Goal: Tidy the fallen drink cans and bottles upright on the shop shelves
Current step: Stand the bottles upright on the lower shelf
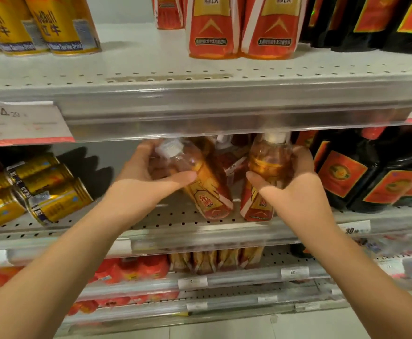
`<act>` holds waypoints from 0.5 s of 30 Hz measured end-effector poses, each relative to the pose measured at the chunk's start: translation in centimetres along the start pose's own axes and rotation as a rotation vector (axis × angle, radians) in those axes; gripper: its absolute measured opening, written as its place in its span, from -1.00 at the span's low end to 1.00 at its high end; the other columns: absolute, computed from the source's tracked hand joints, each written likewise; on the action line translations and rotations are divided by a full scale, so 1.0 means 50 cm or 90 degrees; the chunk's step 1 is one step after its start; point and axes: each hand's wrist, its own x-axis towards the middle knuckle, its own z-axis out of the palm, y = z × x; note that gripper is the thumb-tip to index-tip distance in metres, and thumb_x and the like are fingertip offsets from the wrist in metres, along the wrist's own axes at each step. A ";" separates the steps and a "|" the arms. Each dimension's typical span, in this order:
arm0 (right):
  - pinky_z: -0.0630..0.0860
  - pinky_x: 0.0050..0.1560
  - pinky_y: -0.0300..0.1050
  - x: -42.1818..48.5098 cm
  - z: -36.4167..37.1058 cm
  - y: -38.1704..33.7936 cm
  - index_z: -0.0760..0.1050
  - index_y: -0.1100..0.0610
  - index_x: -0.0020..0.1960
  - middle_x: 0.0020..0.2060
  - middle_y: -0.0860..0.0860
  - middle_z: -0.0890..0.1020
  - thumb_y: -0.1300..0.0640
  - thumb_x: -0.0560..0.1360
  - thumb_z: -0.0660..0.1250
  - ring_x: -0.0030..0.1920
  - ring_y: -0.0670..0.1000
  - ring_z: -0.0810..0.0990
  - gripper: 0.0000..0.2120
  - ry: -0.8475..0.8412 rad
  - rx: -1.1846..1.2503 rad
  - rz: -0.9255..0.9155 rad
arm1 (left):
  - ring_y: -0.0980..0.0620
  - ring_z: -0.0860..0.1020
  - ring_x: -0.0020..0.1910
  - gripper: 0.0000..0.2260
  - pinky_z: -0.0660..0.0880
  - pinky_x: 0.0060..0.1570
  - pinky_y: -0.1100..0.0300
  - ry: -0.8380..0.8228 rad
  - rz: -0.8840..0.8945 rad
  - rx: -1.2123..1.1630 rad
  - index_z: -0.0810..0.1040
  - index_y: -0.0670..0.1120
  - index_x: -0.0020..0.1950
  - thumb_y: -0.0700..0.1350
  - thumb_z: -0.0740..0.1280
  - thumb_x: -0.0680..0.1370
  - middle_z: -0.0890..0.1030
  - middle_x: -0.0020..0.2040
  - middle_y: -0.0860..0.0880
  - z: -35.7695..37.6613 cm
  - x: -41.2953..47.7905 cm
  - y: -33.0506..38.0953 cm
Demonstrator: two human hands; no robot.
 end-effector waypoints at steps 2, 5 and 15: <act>0.46 -0.09 -0.40 -0.007 -0.002 0.006 0.24 -0.16 0.36 -0.03 -0.28 0.60 -0.23 0.33 0.54 0.00 -0.35 0.58 -0.27 -0.008 0.003 -0.021 | 0.28 0.65 0.01 -0.48 0.55 -0.10 0.42 -0.023 0.020 0.006 0.51 0.18 0.16 0.13 0.62 0.27 0.69 0.01 0.26 0.033 0.010 0.007; 0.49 -0.14 -0.43 -0.021 -0.011 0.013 0.18 -0.15 0.44 -0.03 -0.34 0.61 -0.26 0.36 0.51 0.01 -0.34 0.58 -0.20 -0.036 0.011 -0.039 | 0.24 0.61 0.13 -0.56 0.55 0.12 0.23 -0.051 0.074 0.051 0.50 0.37 0.15 0.14 0.59 0.37 0.65 0.14 0.13 0.077 0.011 0.015; 0.41 0.11 -0.33 -0.030 -0.038 0.064 0.09 -0.15 0.55 0.24 -0.25 0.49 -0.22 0.39 0.51 0.17 -0.30 0.48 -0.12 -0.163 -0.033 -0.018 | 0.61 0.45 0.02 -0.56 0.38 -0.15 0.61 -0.091 0.037 0.191 0.32 0.53 0.13 0.20 0.51 0.45 0.46 0.02 0.65 0.104 -0.034 -0.002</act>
